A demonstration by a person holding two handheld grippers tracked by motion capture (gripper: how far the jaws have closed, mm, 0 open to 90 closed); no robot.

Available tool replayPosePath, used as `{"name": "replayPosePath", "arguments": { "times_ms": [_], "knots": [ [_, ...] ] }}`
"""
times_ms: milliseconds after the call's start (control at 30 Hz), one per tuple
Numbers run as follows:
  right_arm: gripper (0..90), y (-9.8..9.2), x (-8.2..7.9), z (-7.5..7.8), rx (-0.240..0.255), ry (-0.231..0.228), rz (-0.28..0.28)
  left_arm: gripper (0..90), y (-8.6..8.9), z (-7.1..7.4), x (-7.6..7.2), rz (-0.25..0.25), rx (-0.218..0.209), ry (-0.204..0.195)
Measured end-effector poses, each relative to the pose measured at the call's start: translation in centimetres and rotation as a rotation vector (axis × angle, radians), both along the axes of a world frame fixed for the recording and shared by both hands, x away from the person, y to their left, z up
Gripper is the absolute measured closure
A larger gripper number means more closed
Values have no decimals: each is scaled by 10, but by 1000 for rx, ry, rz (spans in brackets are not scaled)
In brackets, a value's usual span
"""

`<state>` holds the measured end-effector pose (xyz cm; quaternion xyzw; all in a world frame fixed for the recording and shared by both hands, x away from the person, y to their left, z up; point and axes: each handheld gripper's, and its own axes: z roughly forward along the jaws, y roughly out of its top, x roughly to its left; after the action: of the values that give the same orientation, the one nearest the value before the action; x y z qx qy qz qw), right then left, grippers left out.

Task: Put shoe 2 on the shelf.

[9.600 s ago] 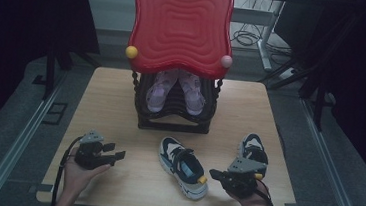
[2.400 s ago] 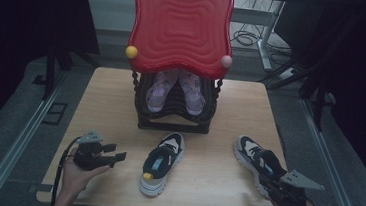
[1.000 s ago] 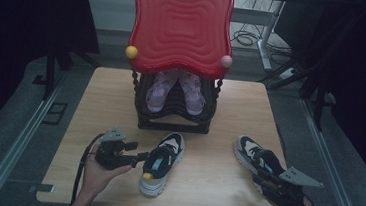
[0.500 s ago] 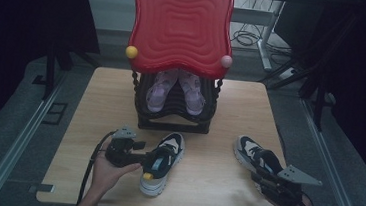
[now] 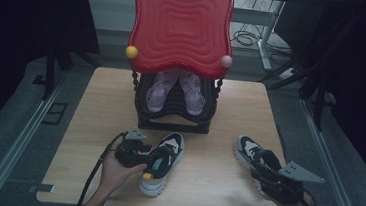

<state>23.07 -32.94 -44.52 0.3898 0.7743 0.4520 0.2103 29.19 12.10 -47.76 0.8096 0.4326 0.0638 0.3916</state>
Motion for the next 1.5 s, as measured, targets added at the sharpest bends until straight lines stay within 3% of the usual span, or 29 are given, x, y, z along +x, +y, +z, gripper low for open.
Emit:
{"name": "replayPosePath", "arguments": {
  "times_ms": [267,500,633,967,1500],
  "knots": [
    [607,-17,16,23,-8,-10,-41,594,-2,-5,2,-6,14,10],
    [577,-36,35,27,-15,39,-59,619,-2,-6,2,-5,9,10],
    [559,-44,45,26,-30,59,-60,624,-1,-6,2,-4,8,10],
    [517,-66,74,14,-63,168,-45,629,-1,-6,2,-5,8,10],
    [544,-66,94,-10,-133,270,-16,628,-1,-7,2,-4,7,8]
  ]
}}
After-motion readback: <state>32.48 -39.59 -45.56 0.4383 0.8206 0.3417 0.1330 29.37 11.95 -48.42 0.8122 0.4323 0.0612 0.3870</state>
